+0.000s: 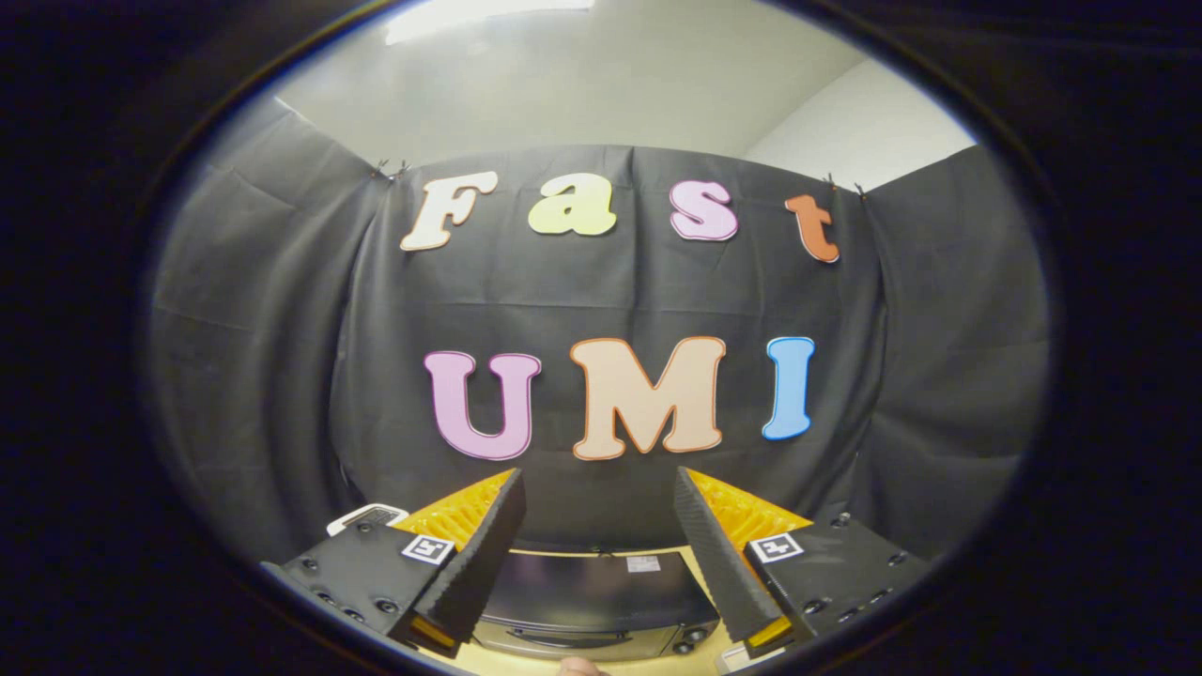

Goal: Open the toaster oven, put the food inside, and close the toaster oven door.

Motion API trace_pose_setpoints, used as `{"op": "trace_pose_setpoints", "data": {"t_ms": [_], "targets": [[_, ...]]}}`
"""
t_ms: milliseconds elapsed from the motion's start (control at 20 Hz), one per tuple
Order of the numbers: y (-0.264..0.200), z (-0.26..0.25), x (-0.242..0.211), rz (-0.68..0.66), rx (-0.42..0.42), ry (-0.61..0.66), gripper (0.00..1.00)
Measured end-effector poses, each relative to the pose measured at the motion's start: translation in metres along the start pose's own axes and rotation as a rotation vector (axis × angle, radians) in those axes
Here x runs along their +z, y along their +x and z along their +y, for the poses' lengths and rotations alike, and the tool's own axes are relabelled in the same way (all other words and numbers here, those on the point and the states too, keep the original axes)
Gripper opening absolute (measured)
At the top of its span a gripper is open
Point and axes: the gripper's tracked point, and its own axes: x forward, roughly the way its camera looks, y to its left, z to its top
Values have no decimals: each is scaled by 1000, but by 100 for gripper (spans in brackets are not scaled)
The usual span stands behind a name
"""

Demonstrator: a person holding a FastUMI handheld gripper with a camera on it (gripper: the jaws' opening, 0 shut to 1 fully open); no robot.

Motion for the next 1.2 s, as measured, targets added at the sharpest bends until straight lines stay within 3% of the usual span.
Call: {"op": "trace_pose_setpoints", "data": {"t_ms": [350,700,900,1200], "targets": [[12,0,-36,3,-5,54,98],[28,0,-139,115,-35,56,98],[37,12,-205,243,-1,67,98],[38,16,-270,352,-17,64,97]]}}
